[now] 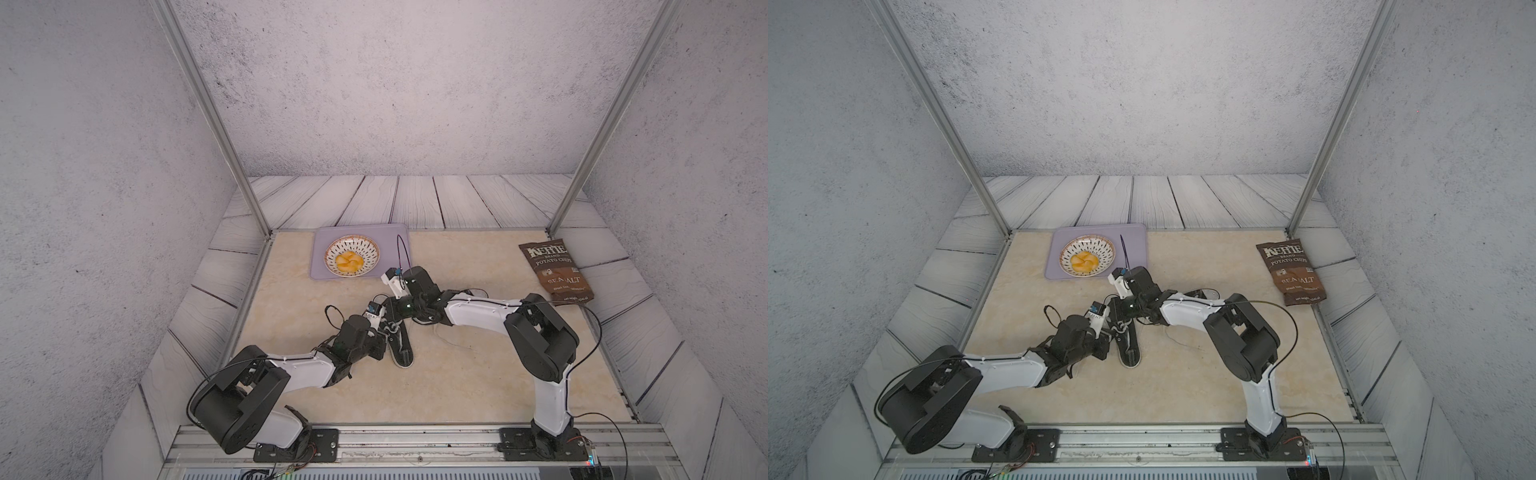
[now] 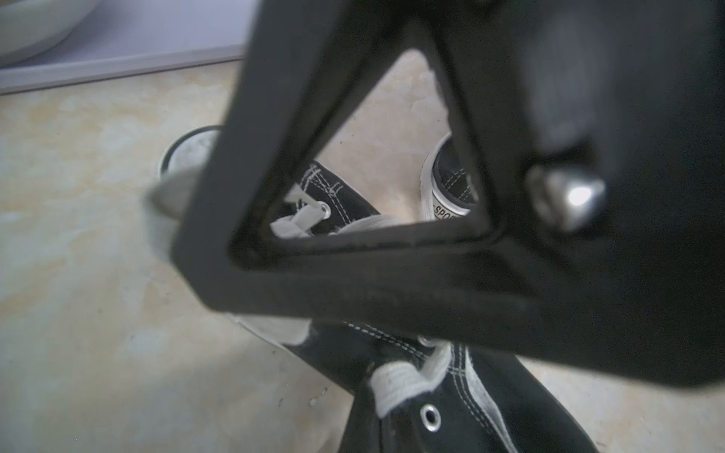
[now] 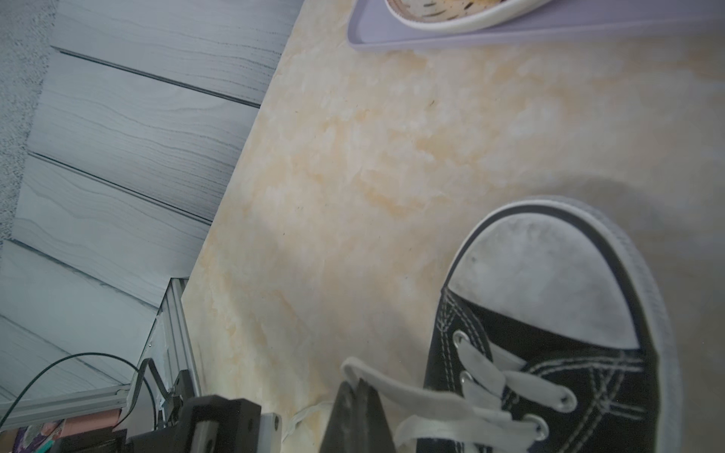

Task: Tie the shoes
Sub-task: Wrap the shoelace around the shoelace.

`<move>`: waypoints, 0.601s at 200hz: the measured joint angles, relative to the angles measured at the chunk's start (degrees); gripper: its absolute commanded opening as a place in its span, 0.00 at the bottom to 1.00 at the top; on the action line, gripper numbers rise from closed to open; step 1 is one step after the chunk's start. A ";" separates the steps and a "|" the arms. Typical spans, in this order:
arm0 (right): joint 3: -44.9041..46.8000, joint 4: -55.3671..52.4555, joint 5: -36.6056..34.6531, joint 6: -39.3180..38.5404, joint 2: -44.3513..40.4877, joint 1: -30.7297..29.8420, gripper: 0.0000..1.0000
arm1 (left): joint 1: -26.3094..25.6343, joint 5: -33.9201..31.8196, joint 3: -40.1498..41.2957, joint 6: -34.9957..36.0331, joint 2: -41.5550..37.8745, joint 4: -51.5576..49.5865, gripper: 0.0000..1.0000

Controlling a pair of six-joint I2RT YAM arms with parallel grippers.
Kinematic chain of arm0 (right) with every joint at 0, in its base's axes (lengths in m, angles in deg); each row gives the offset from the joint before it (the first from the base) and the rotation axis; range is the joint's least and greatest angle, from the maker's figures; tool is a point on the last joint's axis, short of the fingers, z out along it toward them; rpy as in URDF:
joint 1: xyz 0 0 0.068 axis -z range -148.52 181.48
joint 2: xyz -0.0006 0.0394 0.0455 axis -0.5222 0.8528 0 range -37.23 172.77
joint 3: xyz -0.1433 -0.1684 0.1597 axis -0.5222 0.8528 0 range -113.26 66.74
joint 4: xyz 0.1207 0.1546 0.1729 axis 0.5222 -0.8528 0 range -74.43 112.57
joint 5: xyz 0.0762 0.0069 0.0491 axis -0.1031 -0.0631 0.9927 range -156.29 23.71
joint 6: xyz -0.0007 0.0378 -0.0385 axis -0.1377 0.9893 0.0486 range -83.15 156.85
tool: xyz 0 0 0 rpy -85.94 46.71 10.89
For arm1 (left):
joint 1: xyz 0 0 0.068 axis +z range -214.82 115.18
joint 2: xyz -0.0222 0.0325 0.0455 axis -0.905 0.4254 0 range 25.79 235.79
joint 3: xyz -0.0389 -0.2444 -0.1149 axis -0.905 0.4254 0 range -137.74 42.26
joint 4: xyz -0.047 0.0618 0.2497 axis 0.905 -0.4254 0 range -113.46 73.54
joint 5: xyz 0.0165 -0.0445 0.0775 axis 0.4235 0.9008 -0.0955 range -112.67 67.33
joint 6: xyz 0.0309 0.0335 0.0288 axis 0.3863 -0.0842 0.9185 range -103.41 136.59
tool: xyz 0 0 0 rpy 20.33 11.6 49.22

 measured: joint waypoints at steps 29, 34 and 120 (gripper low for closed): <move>0.02 -2.71 -0.22 -1.70 -0.02 0.33 0.58 | 0.00 0.46 0.00 -0.42 0.00 0.83 0.00; 0.02 -3.39 -0.35 -2.16 -0.02 0.55 0.65 | 0.02 0.52 -0.02 -0.44 0.00 0.98 0.00; 6.78 -11.10 -5.01 -8.33 -9.57 5.38 0.76 | 0.00 2.19 -2.45 -2.36 5.42 4.85 0.00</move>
